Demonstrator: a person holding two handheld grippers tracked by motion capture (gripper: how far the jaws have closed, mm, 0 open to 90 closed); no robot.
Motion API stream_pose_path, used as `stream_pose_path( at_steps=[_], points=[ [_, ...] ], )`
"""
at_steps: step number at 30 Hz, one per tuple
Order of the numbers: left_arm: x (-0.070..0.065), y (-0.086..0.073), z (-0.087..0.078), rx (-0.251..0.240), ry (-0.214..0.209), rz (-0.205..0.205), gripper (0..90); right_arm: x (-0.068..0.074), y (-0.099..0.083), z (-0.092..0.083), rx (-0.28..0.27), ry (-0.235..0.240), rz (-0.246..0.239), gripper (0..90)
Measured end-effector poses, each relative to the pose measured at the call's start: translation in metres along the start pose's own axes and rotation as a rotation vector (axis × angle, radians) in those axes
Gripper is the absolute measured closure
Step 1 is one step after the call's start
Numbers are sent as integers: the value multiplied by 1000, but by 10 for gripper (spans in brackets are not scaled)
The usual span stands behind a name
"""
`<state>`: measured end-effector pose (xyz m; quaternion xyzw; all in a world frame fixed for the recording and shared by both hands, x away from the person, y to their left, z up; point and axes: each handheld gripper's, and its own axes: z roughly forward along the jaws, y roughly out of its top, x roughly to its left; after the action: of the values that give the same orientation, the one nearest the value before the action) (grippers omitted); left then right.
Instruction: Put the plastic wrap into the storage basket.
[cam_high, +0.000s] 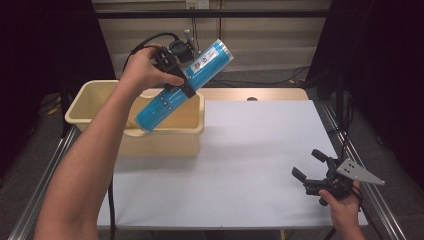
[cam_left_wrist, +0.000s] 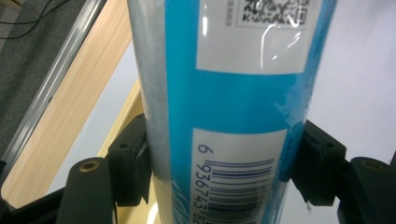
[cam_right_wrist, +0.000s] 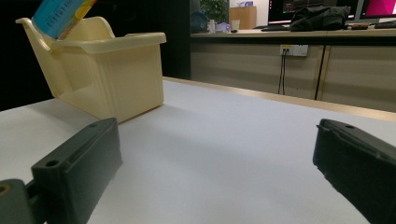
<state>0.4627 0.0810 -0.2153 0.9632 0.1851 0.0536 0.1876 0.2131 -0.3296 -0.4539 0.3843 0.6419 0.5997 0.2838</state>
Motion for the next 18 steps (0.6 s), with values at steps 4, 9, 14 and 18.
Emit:
stream_pose_path(
  at_steps=[4, 9, 14, 18],
  points=[
    [3, 1, 5, 3, 18, 16, 321, 0, 0, 0, 1, -1, 1, 7],
    [5, 2, 7, 7, 12, 34, 322, 0, 0, 0, -1, -1, 2, 7],
    [7, -1, 12, 10, 33, 47, 321, 0, -1, 0, 0, 0, -1, 7],
    [10, -3, 20, 55, 42, 80, 321, 0, -1, 0, 0, 1, -2, 7]
  ],
)
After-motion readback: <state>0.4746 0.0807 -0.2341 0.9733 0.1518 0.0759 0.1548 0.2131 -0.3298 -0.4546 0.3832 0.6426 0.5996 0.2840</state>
